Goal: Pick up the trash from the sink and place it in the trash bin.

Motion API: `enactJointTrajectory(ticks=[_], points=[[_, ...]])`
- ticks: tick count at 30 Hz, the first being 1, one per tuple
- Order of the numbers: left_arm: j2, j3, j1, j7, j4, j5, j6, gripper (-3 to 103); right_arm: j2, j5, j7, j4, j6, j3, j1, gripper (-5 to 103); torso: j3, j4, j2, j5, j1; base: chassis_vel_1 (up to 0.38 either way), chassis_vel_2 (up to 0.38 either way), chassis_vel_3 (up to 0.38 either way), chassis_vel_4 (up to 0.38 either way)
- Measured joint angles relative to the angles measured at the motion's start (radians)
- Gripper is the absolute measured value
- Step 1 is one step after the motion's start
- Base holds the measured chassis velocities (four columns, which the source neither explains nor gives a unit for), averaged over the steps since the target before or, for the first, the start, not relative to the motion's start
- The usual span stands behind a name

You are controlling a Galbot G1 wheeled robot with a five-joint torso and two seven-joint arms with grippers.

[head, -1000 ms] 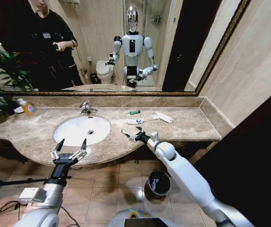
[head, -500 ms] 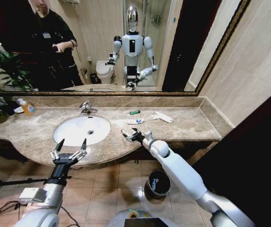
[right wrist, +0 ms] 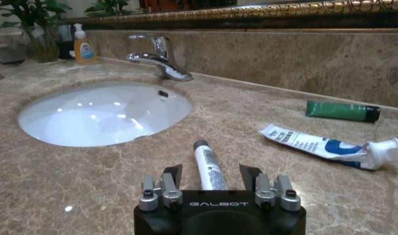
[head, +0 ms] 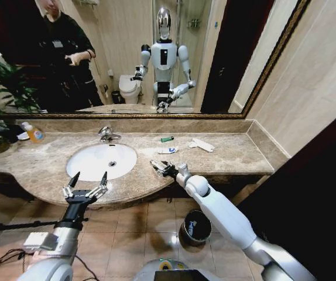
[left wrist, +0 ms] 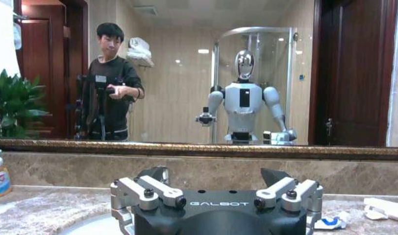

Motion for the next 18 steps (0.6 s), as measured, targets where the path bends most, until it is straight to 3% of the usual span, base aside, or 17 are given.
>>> enactJointTrajectory(ticks=[5, 11, 14, 18], points=[[0.000, 0.000, 0.000, 0.000, 0.000, 0.000, 0.000, 100, 0.007, -0.006, -0.003, 0.001, -0.002, 0.003, -0.008, 59, 0.000, 0.0000, 0.000, 0.0000, 0.000, 0.000, 0.000, 0.000, 0.000], [0.000, 0.000, 0.000, 0.000, 0.000, 0.000, 0.000, 100, 0.012, -0.015, -0.006, -0.003, -0.002, 0.004, -0.010, 48, 0.000, 0.0000, 0.000, 0.0000, 0.000, 0.000, 0.000, 0.000, 0.000], [0.000, 0.000, 0.000, 0.000, 0.000, 0.000, 0.000, 100, 0.013, -0.017, -0.006, -0.004, -0.003, 0.004, -0.009, 33, 0.000, 0.0000, 0.000, 0.0001, 0.000, 0.000, 0.000, 0.000, 0.000], [0.000, 0.000, 0.000, 0.000, 0.000, 0.000, 0.000, 100, 0.012, -0.022, -0.006, -0.007, -0.003, 0.006, -0.009, 21, 0.000, 0.0000, 0.000, 0.0001, 0.000, 0.000, 0.000, 0.000, 0.000]])
